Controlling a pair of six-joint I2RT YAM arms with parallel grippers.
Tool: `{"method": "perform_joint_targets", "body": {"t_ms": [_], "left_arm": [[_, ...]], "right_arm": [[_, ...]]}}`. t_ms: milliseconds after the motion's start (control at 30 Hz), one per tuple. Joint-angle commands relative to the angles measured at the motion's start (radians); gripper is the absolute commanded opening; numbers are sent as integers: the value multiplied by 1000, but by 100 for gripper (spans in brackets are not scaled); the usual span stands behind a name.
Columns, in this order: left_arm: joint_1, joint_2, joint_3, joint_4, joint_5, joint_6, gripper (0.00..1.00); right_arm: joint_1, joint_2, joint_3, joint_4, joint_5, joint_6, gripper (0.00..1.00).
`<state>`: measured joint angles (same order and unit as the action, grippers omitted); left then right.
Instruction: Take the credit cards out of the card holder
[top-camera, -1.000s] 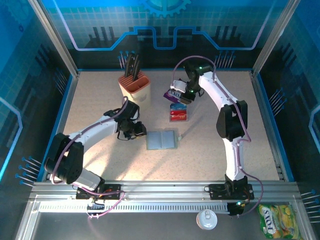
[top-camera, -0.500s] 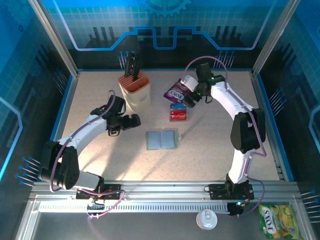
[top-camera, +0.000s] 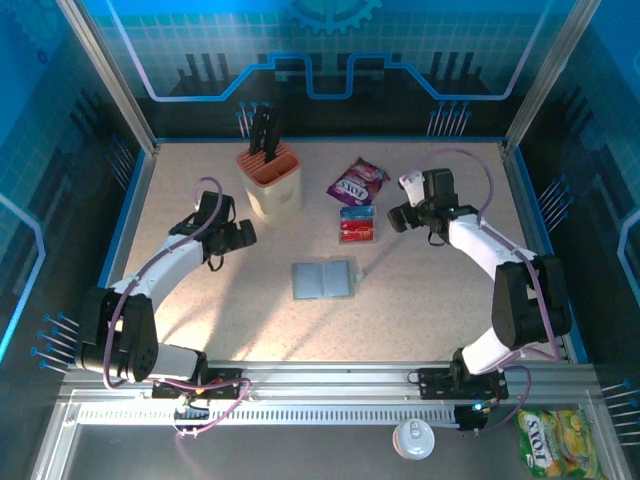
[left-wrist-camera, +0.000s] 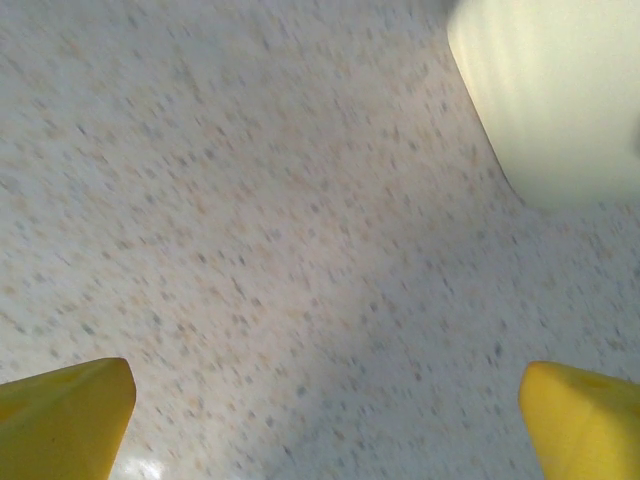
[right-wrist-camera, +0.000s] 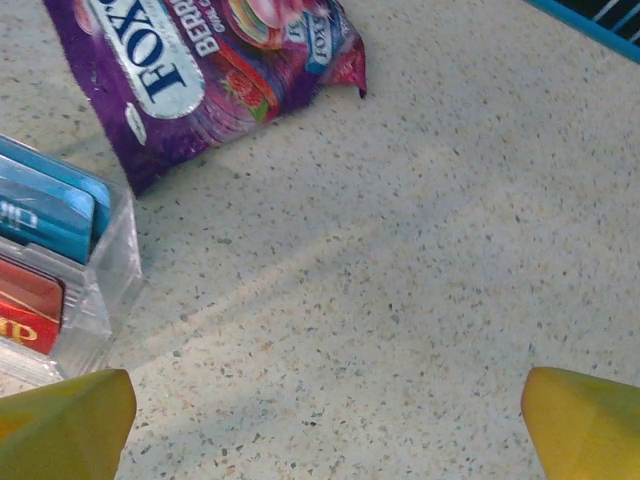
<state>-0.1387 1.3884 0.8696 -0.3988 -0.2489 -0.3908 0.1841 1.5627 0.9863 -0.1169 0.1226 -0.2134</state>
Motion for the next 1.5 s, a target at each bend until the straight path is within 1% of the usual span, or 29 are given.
{"method": "perform_joint_targets", "body": {"t_ms": [0, 100, 167, 233, 333, 367, 467, 567, 667, 733, 800, 933, 1033, 1100, 1167, 1200, 1267, 1333, 1467], "left_arm": [[17, 2, -28, 133, -157, 90, 99], [22, 19, -94, 298, -207, 180, 99], [22, 31, -150, 433, -220, 237, 99], [25, 53, -195, 555, -214, 276, 99], [39, 91, -248, 717, -199, 301, 99], [45, 94, -246, 720, -196, 306, 99], [61, 89, -278, 804, -182, 305, 99], [85, 78, -327, 920, -104, 314, 99], [129, 85, -329, 944, -45, 302, 99], [153, 98, -372, 1050, 9, 302, 99], [156, 91, -381, 1053, 27, 302, 99], [155, 100, -406, 1119, 112, 338, 99], [154, 119, -431, 1181, 160, 354, 99], [156, 132, -457, 1242, 176, 359, 99], [154, 161, -482, 1317, 220, 381, 99], [152, 164, -484, 1318, 229, 385, 99], [143, 164, -482, 1315, 216, 392, 99], [123, 164, -483, 1319, 161, 403, 99], [107, 165, -497, 1343, 123, 412, 99]], "right_arm": [[-19, -31, -89, 209, 43, 76, 100], [-23, -35, -185, 343, 88, 115, 100], [-25, -27, -203, 370, 109, 129, 100], [-29, -18, -210, 376, 136, 151, 100], [-32, -19, -268, 465, 121, 154, 100], [-32, -23, -303, 519, 113, 150, 100], [-31, -27, -405, 690, 121, 147, 100], [-38, -47, -444, 732, 113, 155, 100], [-50, -55, -473, 781, 85, 163, 100], [-68, -58, -498, 822, 55, 175, 100], [-89, -62, -518, 853, 7, 184, 100], [-111, -52, -558, 923, -71, 186, 100], [-114, -23, -593, 1017, -65, 192, 100], [-117, -25, -586, 998, -72, 192, 100], [-118, -25, -586, 998, -73, 193, 100], [-119, -23, -587, 1002, -74, 194, 100], [-119, -24, -586, 1001, -72, 193, 100], [-118, -24, -587, 1002, -72, 193, 100], [-114, -23, -587, 1005, -64, 190, 100]]}}
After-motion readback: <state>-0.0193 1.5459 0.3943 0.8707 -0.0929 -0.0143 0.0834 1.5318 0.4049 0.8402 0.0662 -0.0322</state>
